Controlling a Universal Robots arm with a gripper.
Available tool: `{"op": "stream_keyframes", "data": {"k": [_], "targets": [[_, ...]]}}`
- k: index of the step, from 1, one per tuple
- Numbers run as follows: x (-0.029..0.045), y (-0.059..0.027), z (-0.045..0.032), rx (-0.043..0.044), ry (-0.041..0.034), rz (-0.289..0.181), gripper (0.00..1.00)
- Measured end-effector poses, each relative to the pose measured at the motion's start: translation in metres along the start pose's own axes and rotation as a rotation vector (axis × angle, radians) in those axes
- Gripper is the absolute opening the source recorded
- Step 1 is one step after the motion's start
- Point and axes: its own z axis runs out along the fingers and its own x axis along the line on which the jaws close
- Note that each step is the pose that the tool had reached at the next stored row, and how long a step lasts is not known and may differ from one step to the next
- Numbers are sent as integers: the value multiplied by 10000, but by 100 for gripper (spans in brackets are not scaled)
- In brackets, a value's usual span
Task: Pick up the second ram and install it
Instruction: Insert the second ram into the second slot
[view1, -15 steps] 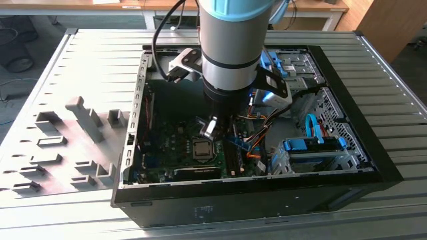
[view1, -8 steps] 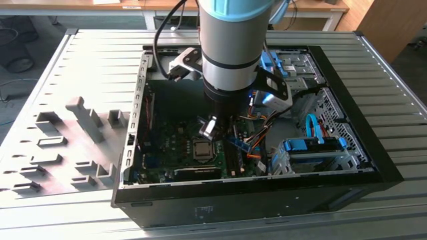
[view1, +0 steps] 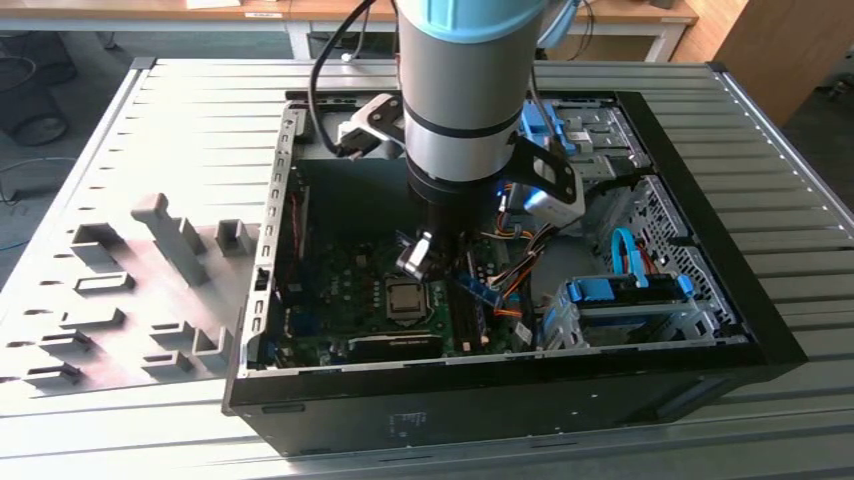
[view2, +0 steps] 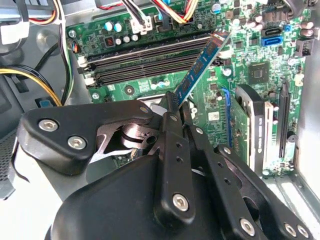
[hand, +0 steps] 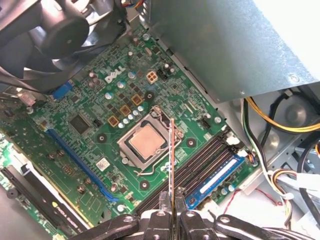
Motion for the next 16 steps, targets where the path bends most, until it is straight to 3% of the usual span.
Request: {"op": "stream_keyframes", "data": {"k": [16], "targets": [[0, 0, 2, 60, 10, 596, 14]]}}
